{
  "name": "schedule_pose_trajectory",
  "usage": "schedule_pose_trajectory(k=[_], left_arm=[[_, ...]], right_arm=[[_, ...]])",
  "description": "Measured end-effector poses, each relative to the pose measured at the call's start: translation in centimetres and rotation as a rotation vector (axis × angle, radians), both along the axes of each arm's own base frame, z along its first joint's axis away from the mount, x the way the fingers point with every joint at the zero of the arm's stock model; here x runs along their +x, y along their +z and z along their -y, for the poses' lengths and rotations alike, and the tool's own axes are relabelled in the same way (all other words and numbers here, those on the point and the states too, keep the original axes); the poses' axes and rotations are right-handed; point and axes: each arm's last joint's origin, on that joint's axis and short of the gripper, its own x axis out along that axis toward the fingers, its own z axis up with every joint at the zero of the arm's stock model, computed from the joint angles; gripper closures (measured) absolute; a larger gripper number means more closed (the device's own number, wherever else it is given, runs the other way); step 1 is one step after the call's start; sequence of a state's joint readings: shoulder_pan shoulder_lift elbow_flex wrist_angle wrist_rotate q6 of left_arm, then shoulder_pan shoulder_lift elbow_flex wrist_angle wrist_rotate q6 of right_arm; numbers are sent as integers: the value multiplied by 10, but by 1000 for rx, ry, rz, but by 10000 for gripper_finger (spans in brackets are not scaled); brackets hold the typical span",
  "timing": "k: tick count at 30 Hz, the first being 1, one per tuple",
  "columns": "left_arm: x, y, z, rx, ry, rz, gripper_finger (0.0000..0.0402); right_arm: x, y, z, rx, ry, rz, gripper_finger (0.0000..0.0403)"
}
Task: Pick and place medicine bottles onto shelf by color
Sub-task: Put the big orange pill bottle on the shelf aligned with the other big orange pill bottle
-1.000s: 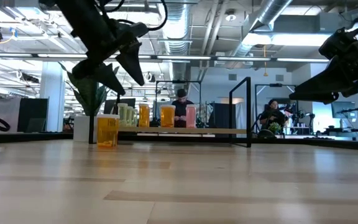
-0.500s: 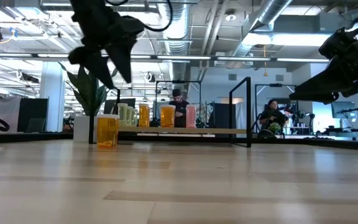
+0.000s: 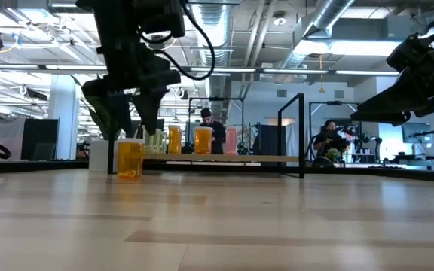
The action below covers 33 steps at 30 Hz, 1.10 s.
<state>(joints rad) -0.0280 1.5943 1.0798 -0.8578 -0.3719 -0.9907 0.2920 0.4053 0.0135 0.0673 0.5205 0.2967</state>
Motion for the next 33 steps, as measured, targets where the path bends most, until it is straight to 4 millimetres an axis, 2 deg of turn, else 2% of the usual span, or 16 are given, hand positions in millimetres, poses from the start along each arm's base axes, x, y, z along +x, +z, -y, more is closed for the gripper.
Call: schedule_pose_trajectory(k=[17, 27, 33], left_arm=[[-9, -21, -4, -33, 144, -10, 134], [-11, -31, -4, -22, 130, 9, 134], [-12, -31, -5, -18, 111, 0, 162]], right_arm=[[0, 0, 0, 0, 0, -1, 163], [0, 0, 0, 0, 0, -1, 163], [0, 0, 0, 0, 0, -1, 163]])
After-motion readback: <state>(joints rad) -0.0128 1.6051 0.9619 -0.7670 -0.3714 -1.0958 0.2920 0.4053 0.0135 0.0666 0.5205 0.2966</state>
